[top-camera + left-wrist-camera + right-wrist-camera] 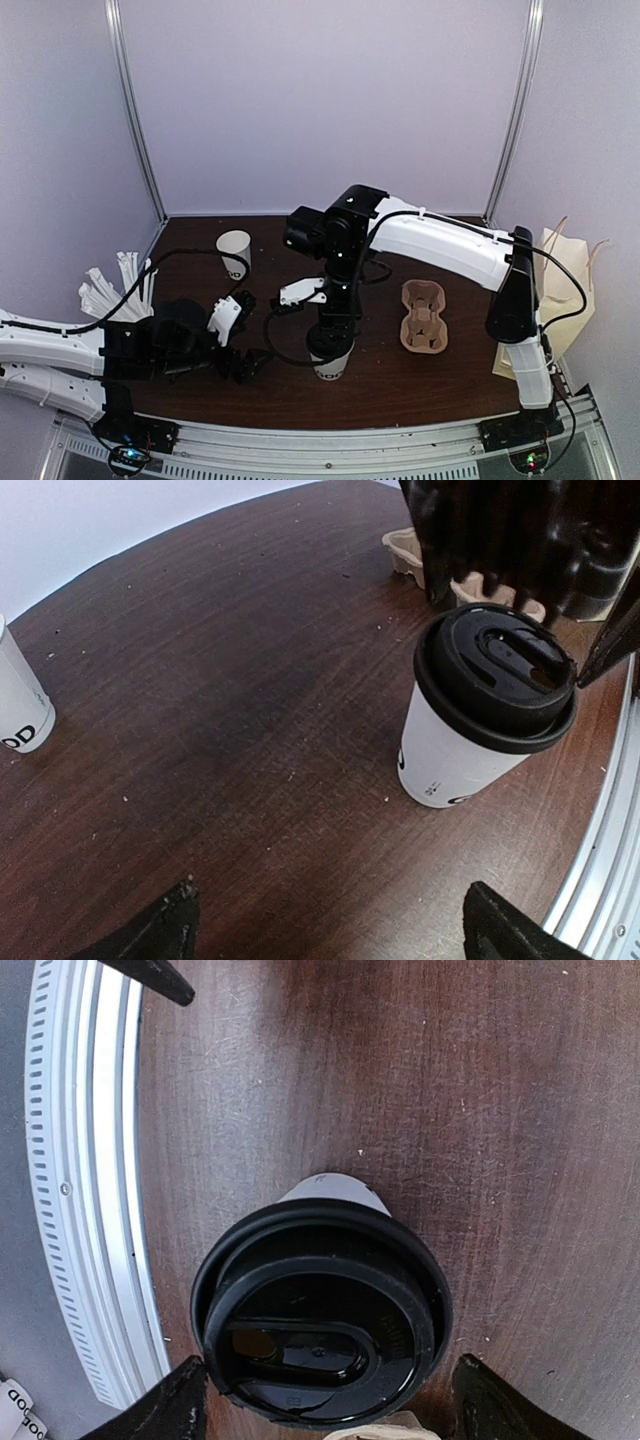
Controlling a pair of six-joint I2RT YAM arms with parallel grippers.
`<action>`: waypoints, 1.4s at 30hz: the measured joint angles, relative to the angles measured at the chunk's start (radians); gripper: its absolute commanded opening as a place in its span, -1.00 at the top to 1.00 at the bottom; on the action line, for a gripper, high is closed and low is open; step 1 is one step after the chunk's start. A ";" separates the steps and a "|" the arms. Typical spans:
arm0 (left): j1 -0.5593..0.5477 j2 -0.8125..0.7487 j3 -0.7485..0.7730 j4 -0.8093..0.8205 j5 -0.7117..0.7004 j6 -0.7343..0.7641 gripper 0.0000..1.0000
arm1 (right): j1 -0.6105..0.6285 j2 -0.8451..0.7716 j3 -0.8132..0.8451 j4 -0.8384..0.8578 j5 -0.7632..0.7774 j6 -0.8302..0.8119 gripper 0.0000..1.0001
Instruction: Pack the takeout coffee
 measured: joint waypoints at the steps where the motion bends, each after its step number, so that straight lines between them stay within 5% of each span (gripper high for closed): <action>1: 0.000 -0.004 -0.003 0.002 -0.001 -0.003 -0.84 | 0.000 0.002 0.000 0.000 0.003 0.001 -0.72; 9: 0.000 0.008 -0.007 0.008 -0.008 -0.011 -0.85 | 0.010 -0.031 -0.006 0.009 0.015 0.016 -0.99; 14: 0.000 0.102 0.088 -0.018 0.010 -0.030 -0.85 | 0.010 -0.166 -0.064 0.031 0.024 0.016 -1.00; 21: 0.000 0.174 0.273 -0.026 0.048 -0.098 -0.86 | -0.067 -0.363 -0.229 0.086 -0.014 0.056 -0.80; 32: 0.032 0.412 0.547 -0.224 0.100 -0.250 -0.76 | -0.387 -0.662 -0.813 0.488 -0.330 0.312 -0.68; 42: 0.110 0.447 0.546 -0.265 0.274 -0.352 -0.57 | -0.388 -0.616 -1.013 0.737 -0.583 0.504 -0.25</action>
